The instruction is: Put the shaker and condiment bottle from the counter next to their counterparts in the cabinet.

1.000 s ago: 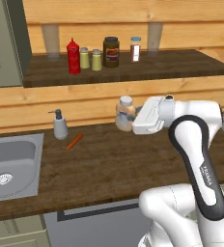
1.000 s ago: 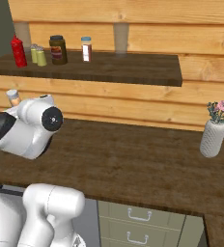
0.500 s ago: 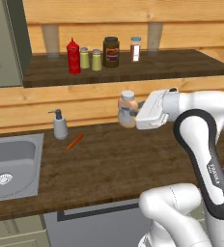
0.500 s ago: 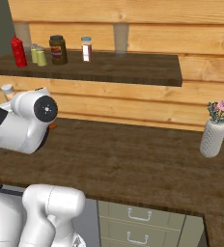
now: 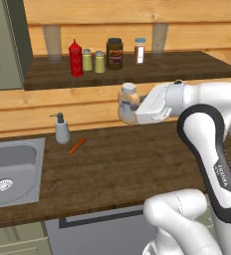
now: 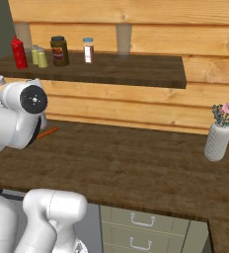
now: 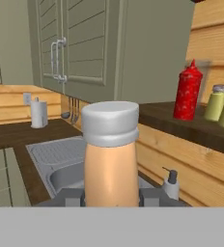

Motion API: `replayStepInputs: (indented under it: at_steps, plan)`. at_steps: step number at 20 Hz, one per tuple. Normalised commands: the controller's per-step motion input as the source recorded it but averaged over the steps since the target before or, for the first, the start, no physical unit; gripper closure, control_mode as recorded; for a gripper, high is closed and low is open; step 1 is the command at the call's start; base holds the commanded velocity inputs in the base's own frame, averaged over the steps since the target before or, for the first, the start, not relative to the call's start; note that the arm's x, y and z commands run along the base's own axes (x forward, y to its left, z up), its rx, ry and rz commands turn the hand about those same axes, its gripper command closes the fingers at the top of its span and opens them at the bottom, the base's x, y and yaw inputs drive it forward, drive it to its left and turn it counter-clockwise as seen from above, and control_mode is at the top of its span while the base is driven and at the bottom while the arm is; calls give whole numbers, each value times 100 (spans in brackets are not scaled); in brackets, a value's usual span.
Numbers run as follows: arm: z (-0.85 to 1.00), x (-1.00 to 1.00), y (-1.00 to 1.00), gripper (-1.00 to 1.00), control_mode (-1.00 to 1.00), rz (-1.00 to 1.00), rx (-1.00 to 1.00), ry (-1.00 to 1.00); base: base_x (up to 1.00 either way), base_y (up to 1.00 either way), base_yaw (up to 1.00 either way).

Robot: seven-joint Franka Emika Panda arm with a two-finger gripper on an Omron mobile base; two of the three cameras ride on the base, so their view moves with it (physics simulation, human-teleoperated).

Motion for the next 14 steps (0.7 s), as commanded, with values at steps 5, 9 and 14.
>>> replayStepInputs:
  at_steps: [5, 9, 14]
  plan:
    - [20, -21, 32, 100, -100, -1, 0, 5, 0, 0, 0]
    - [9, -2, 35, 100, -100, -3, 0, 9, 0, 0, 0]
    - [27, 0, 16, 100, -100, -1, 7, 5, 0, 0, 0]
